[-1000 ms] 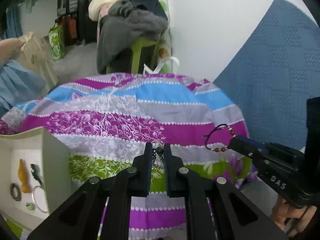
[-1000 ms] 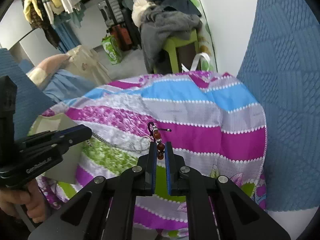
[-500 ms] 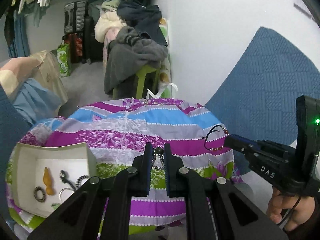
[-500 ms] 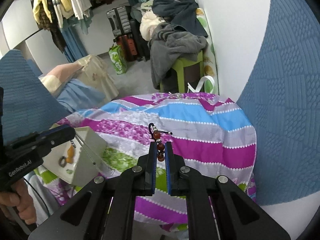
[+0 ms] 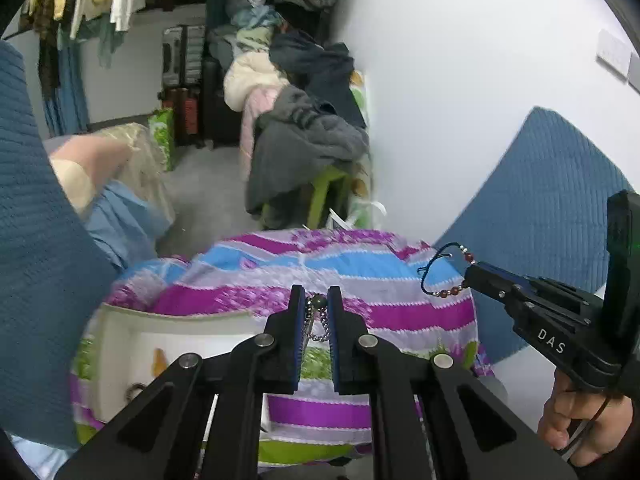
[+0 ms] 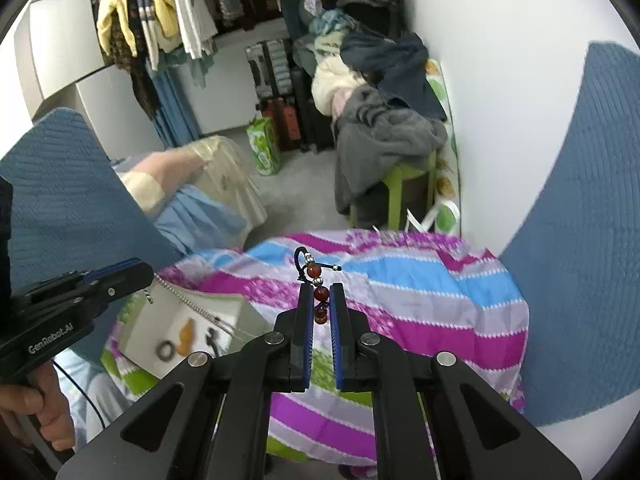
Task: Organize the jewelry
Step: 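Carry the chain in the left tool while the right tool carries the earring over the box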
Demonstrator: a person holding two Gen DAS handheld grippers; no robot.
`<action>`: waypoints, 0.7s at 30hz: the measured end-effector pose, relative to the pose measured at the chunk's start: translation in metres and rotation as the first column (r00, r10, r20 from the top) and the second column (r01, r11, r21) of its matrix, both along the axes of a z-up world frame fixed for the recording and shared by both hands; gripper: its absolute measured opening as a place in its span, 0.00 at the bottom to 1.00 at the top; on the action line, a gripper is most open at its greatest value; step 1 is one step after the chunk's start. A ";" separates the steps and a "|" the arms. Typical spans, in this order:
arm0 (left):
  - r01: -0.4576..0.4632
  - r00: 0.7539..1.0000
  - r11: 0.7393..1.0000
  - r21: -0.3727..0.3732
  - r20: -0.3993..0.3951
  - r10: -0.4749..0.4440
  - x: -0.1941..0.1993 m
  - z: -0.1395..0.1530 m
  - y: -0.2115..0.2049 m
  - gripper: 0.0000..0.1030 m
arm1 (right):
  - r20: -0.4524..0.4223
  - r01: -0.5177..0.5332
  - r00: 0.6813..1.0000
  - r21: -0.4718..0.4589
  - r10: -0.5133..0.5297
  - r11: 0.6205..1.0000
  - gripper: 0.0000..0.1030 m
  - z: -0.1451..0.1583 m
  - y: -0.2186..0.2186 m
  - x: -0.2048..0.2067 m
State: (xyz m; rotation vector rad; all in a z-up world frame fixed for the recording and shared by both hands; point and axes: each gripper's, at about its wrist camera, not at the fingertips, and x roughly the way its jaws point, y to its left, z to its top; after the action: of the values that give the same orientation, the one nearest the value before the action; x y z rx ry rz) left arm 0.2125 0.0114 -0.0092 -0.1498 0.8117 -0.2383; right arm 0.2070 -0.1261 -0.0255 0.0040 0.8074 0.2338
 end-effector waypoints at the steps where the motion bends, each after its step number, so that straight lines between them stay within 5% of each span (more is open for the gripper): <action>1: -0.007 1.000 1.000 -0.004 0.010 0.007 -0.001 0.007 0.009 0.09 | 0.008 -0.001 1.000 0.002 0.001 1.000 0.06 0.004 0.004 0.001; 12: -0.061 0.996 0.998 0.023 0.064 0.059 -0.012 0.039 0.085 0.09 | 0.084 0.006 0.996 0.022 -0.008 1.000 0.06 0.022 0.071 -0.001; 21: -0.092 0.996 0.996 0.003 -0.007 0.092 -0.008 -0.005 0.127 0.09 | 0.034 -0.029 0.999 0.006 0.029 1.000 0.06 -0.014 0.123 0.003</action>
State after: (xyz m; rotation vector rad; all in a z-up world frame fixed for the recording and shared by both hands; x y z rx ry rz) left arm 0.2047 0.1382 -0.0145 -0.1854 0.8095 -0.1495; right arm 0.2102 -0.0033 -0.0394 -0.0053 0.7733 0.2632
